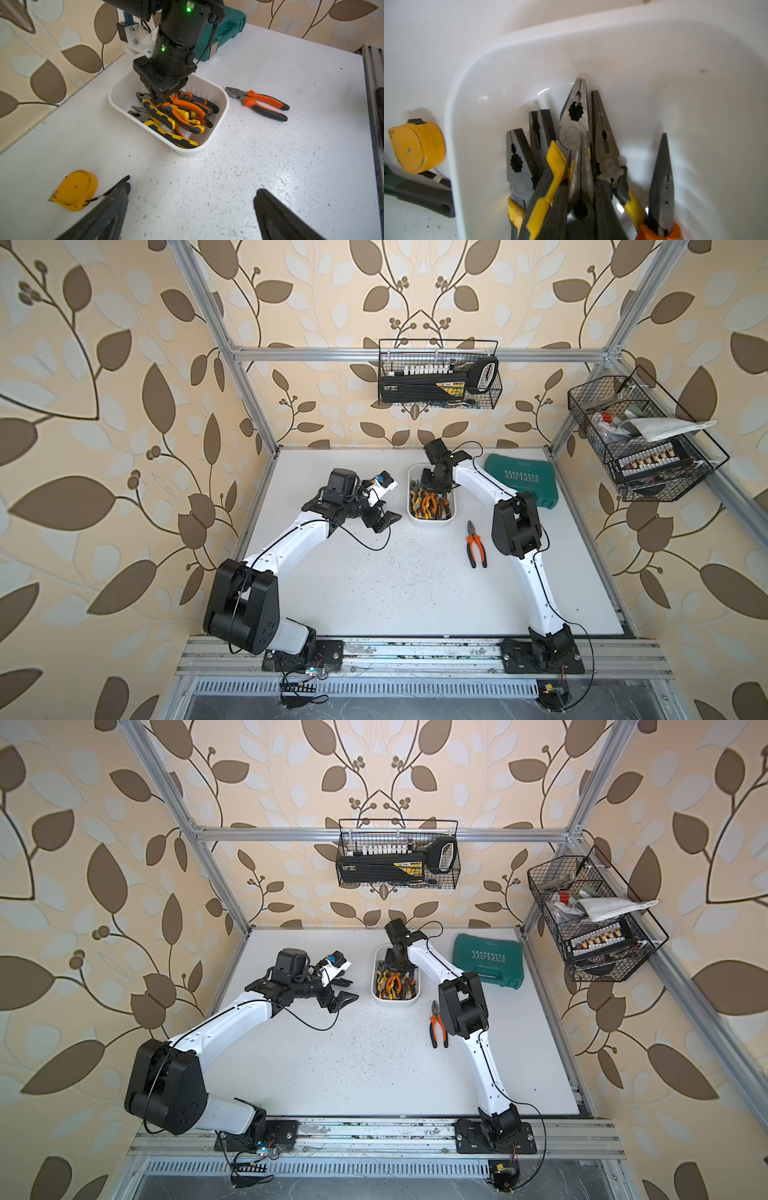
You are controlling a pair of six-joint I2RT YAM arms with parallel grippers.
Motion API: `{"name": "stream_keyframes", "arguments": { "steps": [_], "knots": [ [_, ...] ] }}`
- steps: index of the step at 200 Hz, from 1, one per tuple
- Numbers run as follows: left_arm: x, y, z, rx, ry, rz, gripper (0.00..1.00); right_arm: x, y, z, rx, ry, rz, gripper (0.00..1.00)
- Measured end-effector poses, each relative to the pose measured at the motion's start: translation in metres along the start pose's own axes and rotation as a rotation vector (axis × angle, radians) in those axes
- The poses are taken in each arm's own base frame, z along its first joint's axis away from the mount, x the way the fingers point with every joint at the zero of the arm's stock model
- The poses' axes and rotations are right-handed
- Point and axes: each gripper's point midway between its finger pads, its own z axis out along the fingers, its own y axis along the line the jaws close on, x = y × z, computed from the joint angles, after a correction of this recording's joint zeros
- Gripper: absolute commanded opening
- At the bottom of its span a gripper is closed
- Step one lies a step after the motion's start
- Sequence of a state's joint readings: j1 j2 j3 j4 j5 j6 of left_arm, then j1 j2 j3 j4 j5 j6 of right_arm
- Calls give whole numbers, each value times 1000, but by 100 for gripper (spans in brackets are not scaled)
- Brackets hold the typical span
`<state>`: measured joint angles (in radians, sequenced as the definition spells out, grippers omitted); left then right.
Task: Take the pliers out of the storage box
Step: Pick up the pliers from the storage box.
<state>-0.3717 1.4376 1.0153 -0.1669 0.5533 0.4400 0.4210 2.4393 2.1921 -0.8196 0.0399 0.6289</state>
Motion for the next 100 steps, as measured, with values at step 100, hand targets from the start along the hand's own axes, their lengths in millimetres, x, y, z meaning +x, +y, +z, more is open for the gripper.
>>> {"name": "stream_keyframes", "arguments": {
  "steps": [100],
  "knots": [
    [4, 3, 9, 14, 20, -30, 99, -7, 4, -52, -46, -62, -5, 10]
  ]
}}
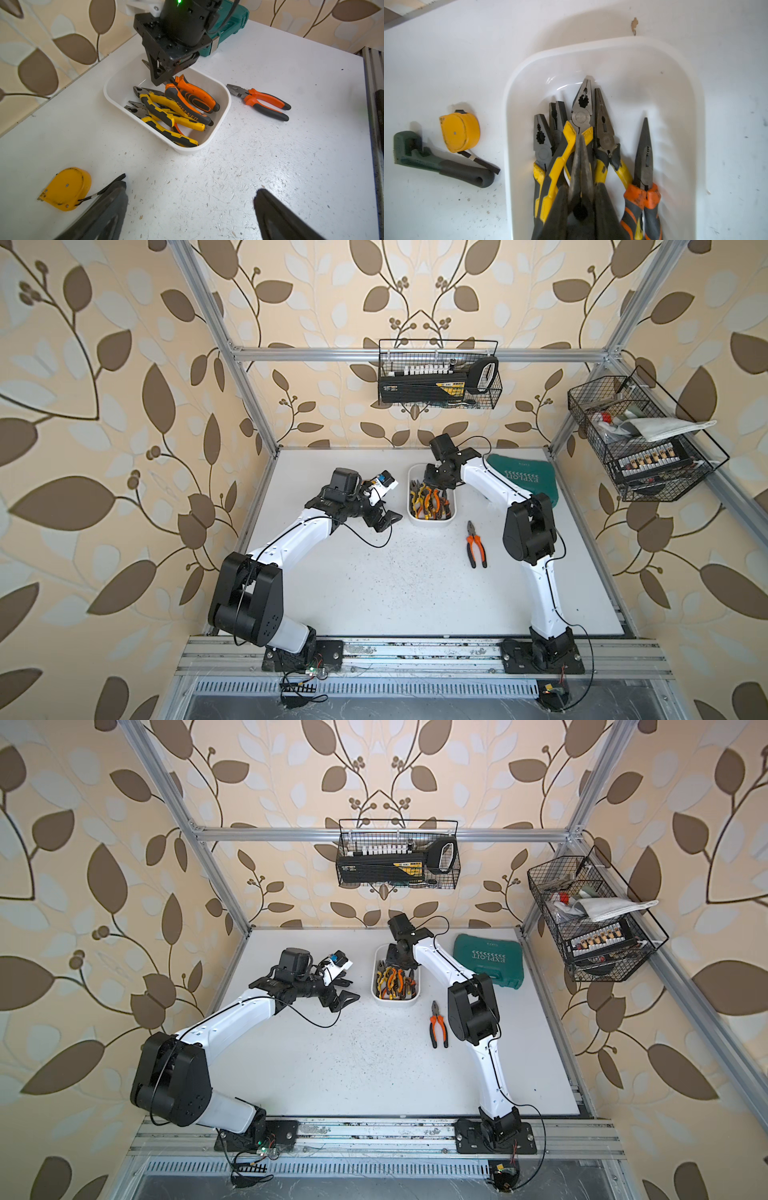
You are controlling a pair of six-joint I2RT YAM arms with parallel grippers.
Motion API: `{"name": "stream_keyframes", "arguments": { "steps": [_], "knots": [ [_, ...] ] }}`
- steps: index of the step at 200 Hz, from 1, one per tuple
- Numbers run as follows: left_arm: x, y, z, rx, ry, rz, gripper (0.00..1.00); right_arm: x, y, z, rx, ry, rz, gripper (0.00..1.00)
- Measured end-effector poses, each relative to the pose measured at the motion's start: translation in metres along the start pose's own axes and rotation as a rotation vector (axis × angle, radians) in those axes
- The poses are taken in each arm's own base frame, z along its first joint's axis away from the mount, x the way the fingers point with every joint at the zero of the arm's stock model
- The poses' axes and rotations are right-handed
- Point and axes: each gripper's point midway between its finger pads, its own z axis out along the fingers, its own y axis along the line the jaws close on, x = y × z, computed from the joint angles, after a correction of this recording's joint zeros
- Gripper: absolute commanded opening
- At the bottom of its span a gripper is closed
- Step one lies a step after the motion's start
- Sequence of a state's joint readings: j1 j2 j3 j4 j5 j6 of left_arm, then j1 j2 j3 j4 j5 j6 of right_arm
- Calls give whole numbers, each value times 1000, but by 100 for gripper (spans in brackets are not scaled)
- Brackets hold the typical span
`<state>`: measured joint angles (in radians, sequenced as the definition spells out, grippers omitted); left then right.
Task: Take the pliers out of the storage box
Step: Pick up the pliers from the storage box, then place the pliers at the center of the board.
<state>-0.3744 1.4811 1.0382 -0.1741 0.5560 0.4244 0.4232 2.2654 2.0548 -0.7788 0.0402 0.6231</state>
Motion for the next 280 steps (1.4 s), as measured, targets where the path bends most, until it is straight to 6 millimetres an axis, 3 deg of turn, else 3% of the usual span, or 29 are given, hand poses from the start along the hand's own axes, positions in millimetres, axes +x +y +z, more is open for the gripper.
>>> {"name": "stream_keyframes", "arguments": {
  "steps": [50, 94, 122, 196, 233, 280],
  "knots": [
    [-11, -14, 3, 35, 2, 52, 99, 12, -11, -32, -3, -11, -23, 8],
    [-13, -31, 8, 74, 11, 86, 99, 44, -39, -65, 26, 1, -45, 8],
    [-12, -40, 11, 100, 18, 107, 99, 71, -52, -74, 48, 9, -59, 8],
    [-4, -72, -9, 140, 18, 120, 99, 164, -68, -65, 105, 93, -77, 8],
    [3, -78, -12, 146, 27, 90, 99, 176, -70, -54, 115, 100, -75, 10],
    [9, -76, -10, 131, 45, 65, 99, 183, -78, -22, 170, 129, -104, 11]
  ]
}}
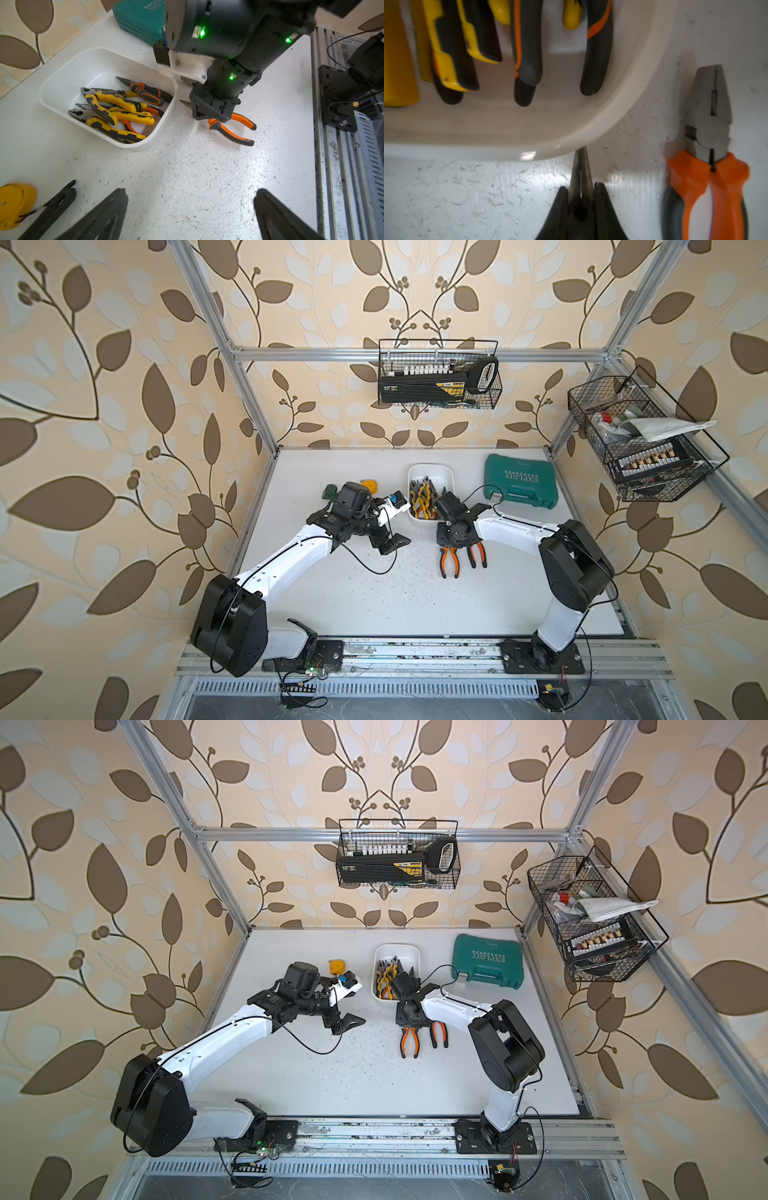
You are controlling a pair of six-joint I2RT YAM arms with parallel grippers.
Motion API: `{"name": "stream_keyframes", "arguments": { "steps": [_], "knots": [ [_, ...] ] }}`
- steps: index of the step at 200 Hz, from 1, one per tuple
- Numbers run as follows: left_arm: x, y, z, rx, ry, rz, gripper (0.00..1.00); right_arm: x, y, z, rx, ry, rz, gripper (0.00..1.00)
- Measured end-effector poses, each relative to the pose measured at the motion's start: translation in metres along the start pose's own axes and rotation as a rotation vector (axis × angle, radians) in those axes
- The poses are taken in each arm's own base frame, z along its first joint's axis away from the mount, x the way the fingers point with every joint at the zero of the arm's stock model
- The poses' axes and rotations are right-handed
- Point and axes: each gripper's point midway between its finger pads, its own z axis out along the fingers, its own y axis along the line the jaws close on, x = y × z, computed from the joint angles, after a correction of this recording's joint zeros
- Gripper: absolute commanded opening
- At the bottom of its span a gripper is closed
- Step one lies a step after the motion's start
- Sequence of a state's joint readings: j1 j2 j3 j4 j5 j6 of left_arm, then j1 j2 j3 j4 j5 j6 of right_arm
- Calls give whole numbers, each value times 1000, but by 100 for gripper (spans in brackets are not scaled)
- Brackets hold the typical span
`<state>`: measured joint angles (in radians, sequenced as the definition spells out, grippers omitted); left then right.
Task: Take the pliers out of the storage box
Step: Place the pliers at the center of the board.
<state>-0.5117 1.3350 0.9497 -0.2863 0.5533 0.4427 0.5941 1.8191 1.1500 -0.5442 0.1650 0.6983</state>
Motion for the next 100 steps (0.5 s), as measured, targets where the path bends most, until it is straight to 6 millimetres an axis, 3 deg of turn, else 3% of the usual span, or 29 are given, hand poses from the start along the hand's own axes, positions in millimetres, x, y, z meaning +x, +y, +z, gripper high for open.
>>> {"name": "stream_keyframes", "arguments": {
  "steps": [45, 78, 100],
  "knots": [
    [0, 0, 0, -2, 1, -6, 99, -7, -4, 13, 25, 3, -13, 17],
    [0, 0, 0, -2, 1, -6, 99, -15, -10, 15, 26, -6, -2, 41],
    [0, 0, 0, -2, 1, -6, 99, -16, -11, 15, 26, -7, -1, 48]
  ]
}}
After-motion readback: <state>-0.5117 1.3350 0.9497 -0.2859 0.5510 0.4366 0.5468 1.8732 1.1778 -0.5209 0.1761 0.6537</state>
